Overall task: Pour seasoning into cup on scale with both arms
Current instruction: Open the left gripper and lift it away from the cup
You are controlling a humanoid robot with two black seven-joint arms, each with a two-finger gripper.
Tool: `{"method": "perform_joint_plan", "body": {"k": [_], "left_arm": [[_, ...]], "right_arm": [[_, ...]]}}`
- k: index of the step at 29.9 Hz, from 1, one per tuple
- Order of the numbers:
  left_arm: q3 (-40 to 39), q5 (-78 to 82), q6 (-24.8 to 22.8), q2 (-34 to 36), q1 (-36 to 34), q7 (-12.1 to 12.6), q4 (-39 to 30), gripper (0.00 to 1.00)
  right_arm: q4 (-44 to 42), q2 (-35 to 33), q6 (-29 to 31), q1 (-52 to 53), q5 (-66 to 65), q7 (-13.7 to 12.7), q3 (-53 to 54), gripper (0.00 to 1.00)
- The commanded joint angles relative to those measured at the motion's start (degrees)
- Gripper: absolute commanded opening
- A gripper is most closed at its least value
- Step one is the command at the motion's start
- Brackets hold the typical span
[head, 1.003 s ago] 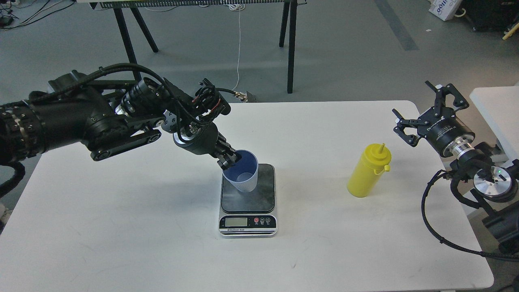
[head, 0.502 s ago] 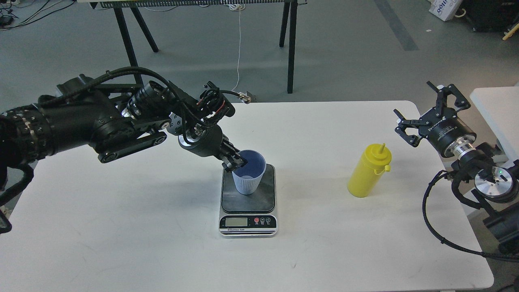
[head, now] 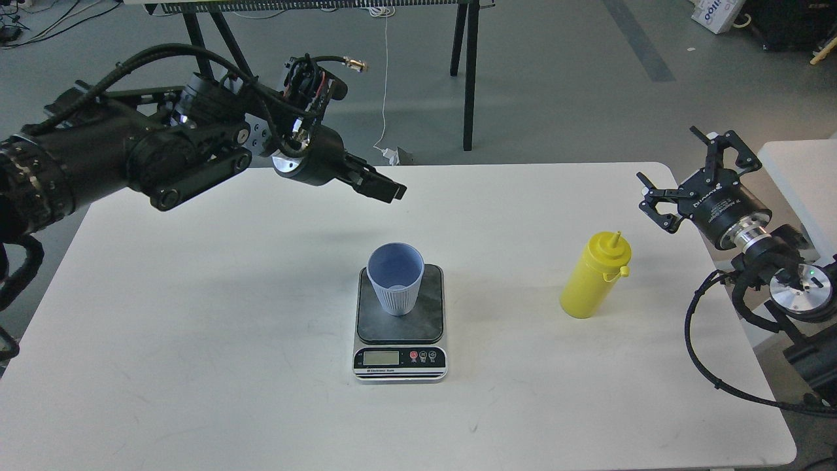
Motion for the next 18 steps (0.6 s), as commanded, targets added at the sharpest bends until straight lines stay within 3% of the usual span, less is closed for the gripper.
{"method": "perform_joint_plan", "body": {"k": [1,7,10,18], "left_arm": [[0.01,-8.67,0.01,1.3,-2.6,0.0,4.06,1.0],[-1.22,-29.15,0.01,10.43,-1.64,0.0,7.06,1.0],[-1.83,-36.97,0.01,15.0,2.57,0.0,7.14,1.0],[-14.21,-53.6,0.01,22.84,15.23,0.0,7.06,1.0]], "right_arm": [[0.01,-0.06,0.0,2.65,-0.07,-0.15,-3.0,0.99],[-0.08,-0.06,0.0,7.05,-0.07,0.03,-7.49,0.99],[-0.26,-0.06,0.0,7.93,-0.07,0.29,-7.94,0.99],[-1.22,1.17,0.0,7.93,-0.16,0.73,-7.24,0.99]]}}
